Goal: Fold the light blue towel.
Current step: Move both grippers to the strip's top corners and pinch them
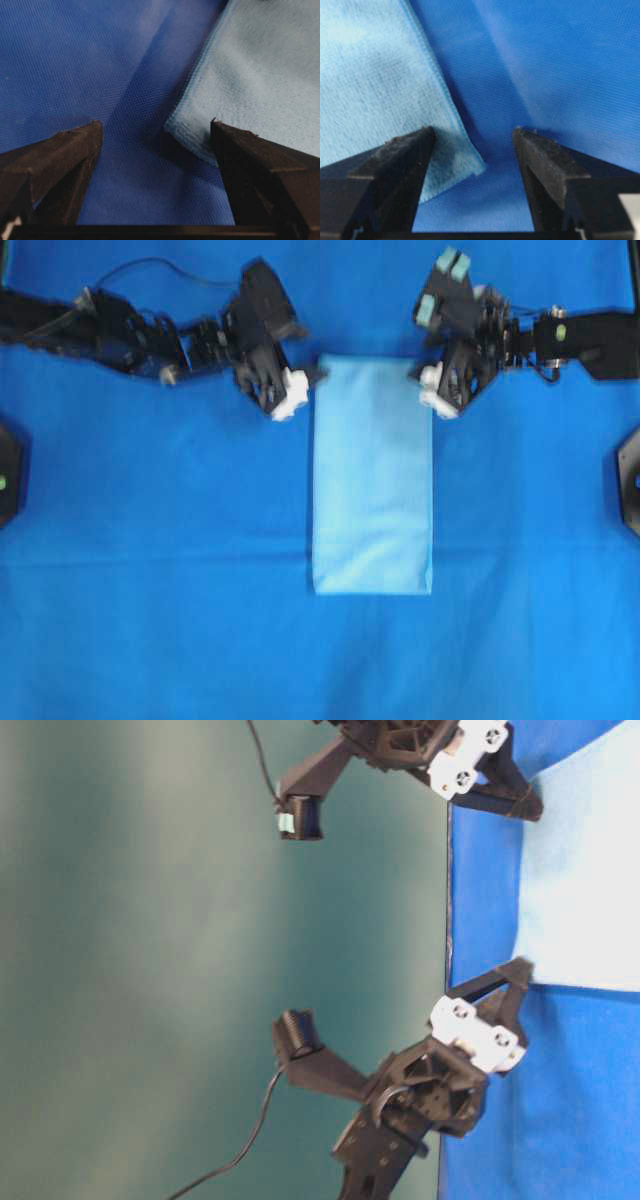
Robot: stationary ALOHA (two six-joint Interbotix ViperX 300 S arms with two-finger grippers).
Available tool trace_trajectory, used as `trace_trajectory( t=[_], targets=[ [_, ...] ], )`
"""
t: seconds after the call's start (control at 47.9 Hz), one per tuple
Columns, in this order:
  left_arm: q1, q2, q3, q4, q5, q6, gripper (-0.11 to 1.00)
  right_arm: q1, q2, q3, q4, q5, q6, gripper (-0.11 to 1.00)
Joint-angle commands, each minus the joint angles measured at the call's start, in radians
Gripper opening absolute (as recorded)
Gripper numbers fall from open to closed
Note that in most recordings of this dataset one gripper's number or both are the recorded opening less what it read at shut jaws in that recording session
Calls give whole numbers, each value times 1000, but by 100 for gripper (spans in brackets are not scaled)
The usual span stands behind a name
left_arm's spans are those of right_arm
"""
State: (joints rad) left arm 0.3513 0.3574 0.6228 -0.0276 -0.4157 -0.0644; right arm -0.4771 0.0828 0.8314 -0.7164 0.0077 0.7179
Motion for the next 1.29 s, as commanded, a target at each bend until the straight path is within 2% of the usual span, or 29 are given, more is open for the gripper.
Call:
trace_trajectory(
  t=[0.0, 0.146, 0.23, 0.313, 0.459, 0.522, 0.835, 0.961, 1.065, 1.274],
  targets=[
    [5, 3, -26, 2, -9, 3, 82, -12, 8, -14, -3, -6, -3, 65],
    [8, 23, -37, 2, 6, 3, 80, -17, 20, -14, -3, -15, -3, 65],
    [6, 23, -38, 2, 43, 21, 74, -17, 20, -11, -5, -15, -3, 62],
    [3, 21, -34, 2, 72, 66, 53, -17, 17, -6, -5, -12, -3, 48],
    [-3, 18, -32, 2, 97, 115, 14, -15, 8, 12, -3, -12, 3, 9],
    [-3, 17, -37, 2, 104, 126, 3, -17, 5, 17, 2, -11, 8, 4],
    [14, -51, -55, 2, 149, 146, 3, -15, -14, 11, 14, 8, 11, 4],
    [32, -109, -63, 2, 173, 184, 3, -18, -61, -5, 11, 60, 6, 4],
    [54, -141, -74, 2, 189, 225, 3, -26, -91, -23, 2, 103, -5, 4],
    [80, -143, -104, 2, 241, 242, 3, -41, -109, -48, -31, 137, -5, 4]
  ],
)
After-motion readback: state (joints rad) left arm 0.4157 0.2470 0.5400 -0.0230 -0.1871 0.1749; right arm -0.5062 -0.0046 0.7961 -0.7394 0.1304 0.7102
